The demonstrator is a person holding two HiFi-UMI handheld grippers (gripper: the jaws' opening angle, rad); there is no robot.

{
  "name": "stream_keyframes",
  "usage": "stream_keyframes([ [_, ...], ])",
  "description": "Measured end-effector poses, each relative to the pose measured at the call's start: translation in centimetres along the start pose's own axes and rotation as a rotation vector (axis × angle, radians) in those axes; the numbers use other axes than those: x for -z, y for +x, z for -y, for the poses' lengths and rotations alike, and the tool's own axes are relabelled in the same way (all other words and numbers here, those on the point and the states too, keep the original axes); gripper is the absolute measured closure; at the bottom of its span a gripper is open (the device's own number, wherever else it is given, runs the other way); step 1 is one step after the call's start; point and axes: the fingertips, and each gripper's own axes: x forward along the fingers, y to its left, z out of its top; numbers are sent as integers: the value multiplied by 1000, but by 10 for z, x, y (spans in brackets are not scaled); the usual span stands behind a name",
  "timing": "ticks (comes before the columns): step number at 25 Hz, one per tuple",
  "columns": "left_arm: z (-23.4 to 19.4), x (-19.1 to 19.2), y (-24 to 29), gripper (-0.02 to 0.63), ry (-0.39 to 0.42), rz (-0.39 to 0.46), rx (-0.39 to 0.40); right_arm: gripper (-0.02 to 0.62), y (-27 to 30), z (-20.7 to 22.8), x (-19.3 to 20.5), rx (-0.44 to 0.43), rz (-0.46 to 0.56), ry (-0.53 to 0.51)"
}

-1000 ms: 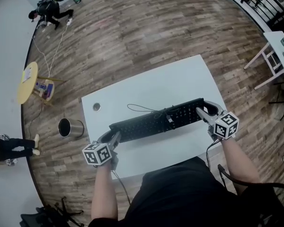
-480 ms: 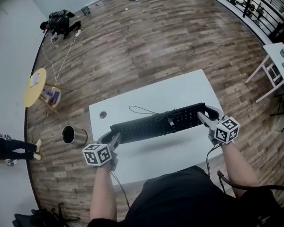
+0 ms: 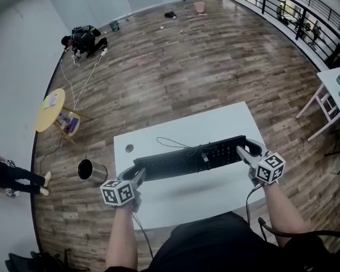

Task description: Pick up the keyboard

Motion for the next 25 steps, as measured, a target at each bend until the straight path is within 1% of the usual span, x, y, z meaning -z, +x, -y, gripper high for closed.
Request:
stream_keyframes([
  [7,-4,-3,-1,446,4,24,7,426,2,-2,-3,4,10,-11],
  [15,-11,4,1,446,-12,16,12,426,9,-2,-1,6,11,-7],
  [25,-16,-7,6,448,4,20,26,426,12,-4,-5,15,11,0],
])
